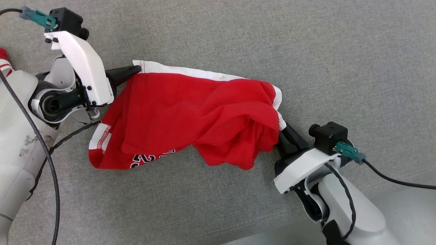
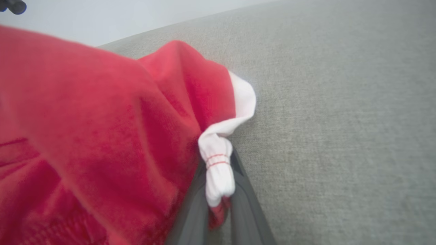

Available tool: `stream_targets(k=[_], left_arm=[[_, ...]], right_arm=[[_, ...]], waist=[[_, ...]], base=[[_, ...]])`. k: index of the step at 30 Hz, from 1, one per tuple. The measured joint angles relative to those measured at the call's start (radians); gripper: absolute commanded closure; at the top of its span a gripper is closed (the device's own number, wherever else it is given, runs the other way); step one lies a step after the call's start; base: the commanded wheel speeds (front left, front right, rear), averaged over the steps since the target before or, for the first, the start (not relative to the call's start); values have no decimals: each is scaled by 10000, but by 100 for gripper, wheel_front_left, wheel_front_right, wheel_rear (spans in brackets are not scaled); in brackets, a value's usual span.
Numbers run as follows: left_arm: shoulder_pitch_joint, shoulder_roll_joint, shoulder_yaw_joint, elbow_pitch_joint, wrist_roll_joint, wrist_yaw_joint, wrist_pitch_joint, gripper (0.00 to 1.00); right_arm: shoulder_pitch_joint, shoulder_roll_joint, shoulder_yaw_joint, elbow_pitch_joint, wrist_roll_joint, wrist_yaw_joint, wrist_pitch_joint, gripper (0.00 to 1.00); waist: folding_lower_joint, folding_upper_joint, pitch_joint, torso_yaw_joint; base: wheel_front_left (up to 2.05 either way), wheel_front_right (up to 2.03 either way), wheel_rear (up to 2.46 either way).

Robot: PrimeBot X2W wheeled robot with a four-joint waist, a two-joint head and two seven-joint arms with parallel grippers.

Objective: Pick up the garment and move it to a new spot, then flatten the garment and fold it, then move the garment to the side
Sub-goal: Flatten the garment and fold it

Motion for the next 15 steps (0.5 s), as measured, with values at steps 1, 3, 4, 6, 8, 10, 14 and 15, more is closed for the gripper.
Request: stream_targets(k=[1,3,4,6,8,10,14,15], left_arm=[[0,0,-4,-54,-15,0,-71,100],[-1,4,-2,-161,-90,0,-167,100],[-1,19,2,-257,-102,0,-295,100],[-6,25,23,-430,-178,0,-472,100],[-22,59,46,-577,-209,0,-679,100],[-103,107,117,-685,-272,0,-897,100],[-516,184,290,-698,-483,0,-1089,100],[-632,230,290,-679,-458,0,-1139,100]], right_arm=[[0,0,-13,-2,0,0,0,100],[1,0,-58,-27,-2,0,0,100],[2,0,-104,-48,-23,0,6,100],[12,13,-282,-142,-46,0,25,100],[2,23,-625,-263,-217,0,36,100],[-34,-8,-1037,-391,-284,-2,65,100],[-797,-495,-1386,-579,-188,-2,67,100],[-1106,-696,-1392,-577,-188,-2,67,100]], waist=[[0,0,-4,5],[0,0,-32,19],[0,0,-42,29],[0,0,-73,57],[0,0,-100,86],[0,0,-114,127],[0,0,-153,237],[0,0,-168,264]], base=[[0,0,0],[0,0,0],[0,0,0],[0,0,0],[0,0,0],[0,0,0],[0,0,0],[0,0,0]])
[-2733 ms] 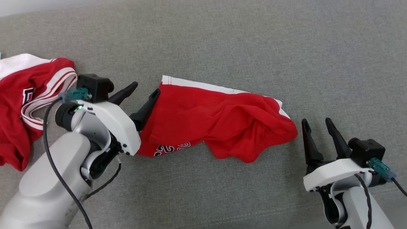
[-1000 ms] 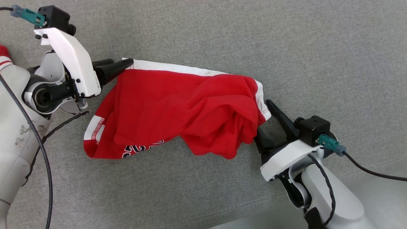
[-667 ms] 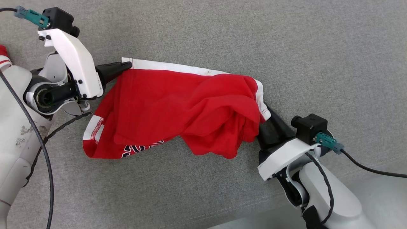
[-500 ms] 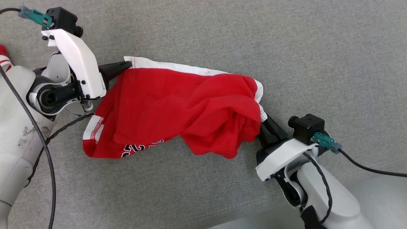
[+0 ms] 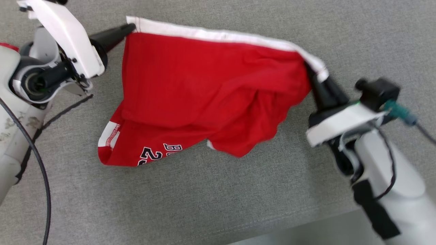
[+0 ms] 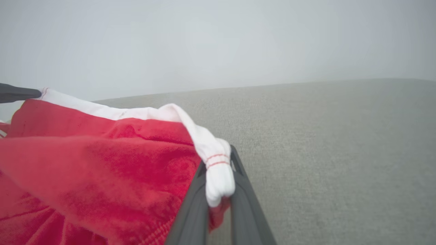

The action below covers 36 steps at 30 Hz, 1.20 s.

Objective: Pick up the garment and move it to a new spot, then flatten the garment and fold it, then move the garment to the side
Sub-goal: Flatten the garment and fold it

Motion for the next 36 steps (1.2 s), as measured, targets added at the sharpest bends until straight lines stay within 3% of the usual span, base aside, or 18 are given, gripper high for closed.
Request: stream_targets(k=[6,12,17,22,25,29,33,36], left_arm=[[-800,77,75,612,17,0,-245,100],[-2336,115,305,1762,757,0,-1350,100],[-3767,-159,360,2205,1444,-33,-2675,100],[-4777,-322,316,1847,1728,-44,-3482,100],[-5070,-192,-115,1085,1916,-42,-3946,100],[-4626,94,-518,-98,1919,-40,-4888,100],[-2374,458,-1191,-815,2102,-35,-5981,100],[-420,646,-1632,-1469,2324,426,-6638,100]], right_arm=[[-2405,-662,706,458,552,0,665,100],[-5406,-479,1797,2040,1325,2,1160,100],[-7629,-132,1563,3870,1672,6,384,100],[-8610,-163,1099,4610,1371,6,94,100],[-8655,-303,771,4337,968,4,77,100],[-7739,-481,1160,3622,642,2,35,100],[-5558,-591,2069,2899,690,2,36,100],[-4095,-863,2514,2272,1085,2,38,100]], waist=[[0,0,1,108],[0,0,239,24],[0,0,230,-92],[0,0,184,23],[0,0,219,177],[0,0,332,378],[0,0,192,556],[0,0,-29,654]], base=[[0,0,0],[0,0,0],[0,0,0],[0,0,0],[0,0,0],[0,0,0],[0,0,0],[0,0,0]])
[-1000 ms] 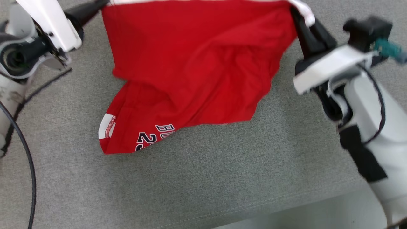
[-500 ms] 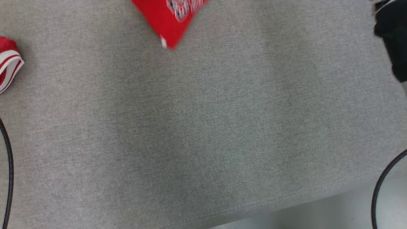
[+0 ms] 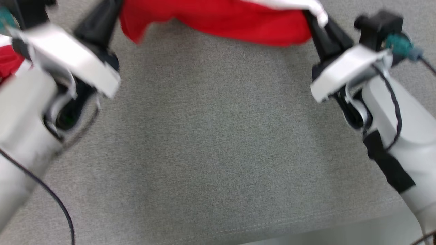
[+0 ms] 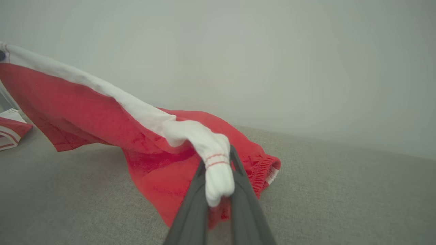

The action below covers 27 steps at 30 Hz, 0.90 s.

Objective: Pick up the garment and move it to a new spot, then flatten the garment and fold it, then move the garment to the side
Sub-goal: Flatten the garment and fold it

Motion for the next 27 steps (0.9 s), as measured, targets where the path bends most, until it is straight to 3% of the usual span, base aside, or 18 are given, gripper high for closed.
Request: stream_targets(k=[8,15,21,27], left_arm=[[3688,614,0,-2711,268,2140,-997,100],[6525,493,525,-4337,1260,3530,-1007,100],[8207,142,677,-4581,1576,4082,-1028,100],[8801,-48,918,-4629,1605,4107,-1028,100]], right_arm=[[2763,-1070,121,-1168,454,0,0,100],[5222,-1068,-554,-1860,13,0,0,100],[6822,-637,-1120,-2098,-477,0,0,100],[7534,-337,-1501,-2449,-938,0,0,100]], waist=[[0,0,-675,368],[0,0,-1561,626],[0,0,-2161,714],[0,0,-2390,737]], base=[[0,0,0],[0,0,0],[0,0,0],[0,0,0]])
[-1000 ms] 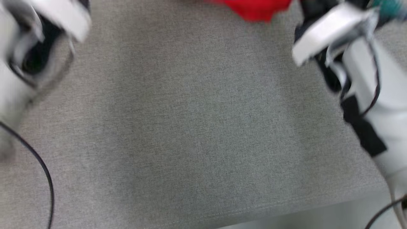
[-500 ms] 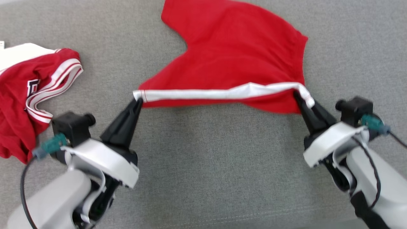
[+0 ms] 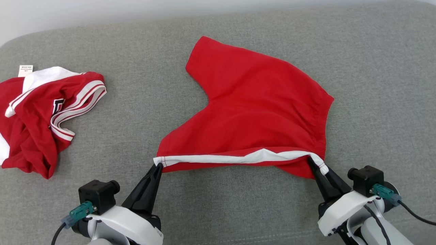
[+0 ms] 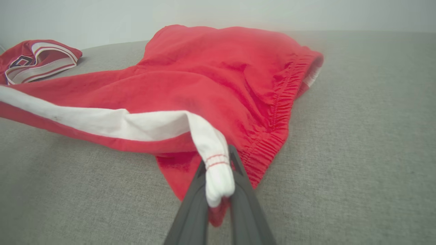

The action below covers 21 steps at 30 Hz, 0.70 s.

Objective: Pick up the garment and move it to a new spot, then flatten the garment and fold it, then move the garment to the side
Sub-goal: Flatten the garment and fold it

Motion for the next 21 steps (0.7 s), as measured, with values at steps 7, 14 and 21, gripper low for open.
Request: stream_targets(k=[7,14,21], left_arm=[[-12,-59,171,63,320,-213,2,100],[-1478,265,326,249,474,-909,617,100],[-4221,336,715,1415,-328,-2301,2545,100]], right_arm=[[52,29,-121,-362,44,0,288,100],[-901,-765,297,-1386,1333,0,1532,100],[-3725,-1662,961,-1632,3774,-2,4416,100]], waist=[[0,0,46,87],[0,0,431,139],[0,0,1176,95]], base=[[0,0,0],[0,0,0],[0,0,0]])
